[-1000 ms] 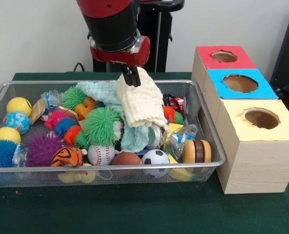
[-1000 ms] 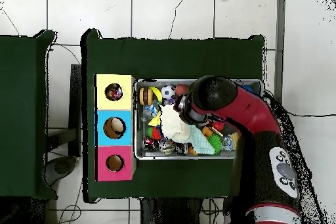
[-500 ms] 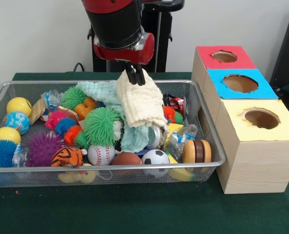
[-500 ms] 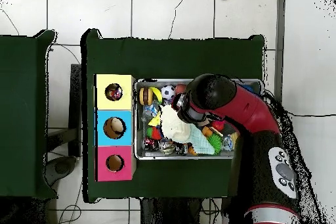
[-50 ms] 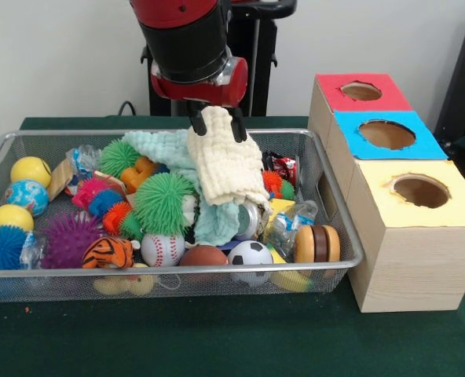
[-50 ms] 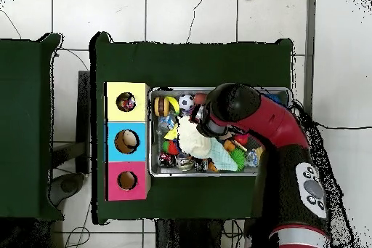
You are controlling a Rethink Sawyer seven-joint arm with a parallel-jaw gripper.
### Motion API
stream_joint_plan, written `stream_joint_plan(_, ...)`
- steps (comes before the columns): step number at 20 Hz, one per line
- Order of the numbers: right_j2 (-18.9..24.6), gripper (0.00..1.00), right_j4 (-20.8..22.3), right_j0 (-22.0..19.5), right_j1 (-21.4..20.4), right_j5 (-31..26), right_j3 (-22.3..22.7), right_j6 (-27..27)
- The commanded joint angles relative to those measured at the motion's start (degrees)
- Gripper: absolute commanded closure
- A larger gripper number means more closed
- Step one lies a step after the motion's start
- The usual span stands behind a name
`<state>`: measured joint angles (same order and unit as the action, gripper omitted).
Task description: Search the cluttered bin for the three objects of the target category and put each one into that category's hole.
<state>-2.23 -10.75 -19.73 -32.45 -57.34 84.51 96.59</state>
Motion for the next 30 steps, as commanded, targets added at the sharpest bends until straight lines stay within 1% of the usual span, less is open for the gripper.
stream_joint_plan(1, 0.30, 0.00, 3.78, -0.28, 5.60, 4.17, 3.99, 6.66)
stream_joint_plan(4, -0.35, 0.00, 5.33, -0.33, 9.21, 7.85, 2.23, 6.31)
stream_joint_plan(5, -0.78, 0.00, 5.94, -0.18, 10.52, 8.33, 1.04, 6.32)
stream_joint_plan(8, -1.24, 0.00, 6.62, -0.24, 13.01, 9.97, -0.73, 6.41)
stream_joint_plan(11, -0.29, 0.00, 6.36, -0.79, 13.55, 11.43, -0.46, 5.90)
stream_joint_plan(13, -0.31, 0.00, 6.04, -0.57, 13.44, 10.17, -0.51, 6.26)
stream_joint_plan(14, -0.46, 1.00, 5.62, -0.46, 13.17, 9.94, -0.25, 6.91)
stream_joint_plan(19, -0.44, 1.00, 5.10, -0.61, 12.03, 6.68, 0.08, 6.70)
stream_joint_plan(21, -0.48, 1.00, 5.50, -1.07, 10.10, 3.76, 0.39, 5.11)
stream_joint_plan(25, -1.51, 1.00, 6.55, -3.52, 1.53, -3.12, 4.08, 0.32)
stream_joint_plan(26, -2.05, 1.00, 7.24, -4.04, -1.26, -5.34, 5.28, -1.40)
stream_joint_plan(28, -2.86, 1.00, 9.30, -5.50, -5.66, -11.72, 4.99, -5.57)
stream_joint_plan(30, -2.99, 1.00, 12.29, -7.55, -8.83, -16.21, 3.46, -10.74)
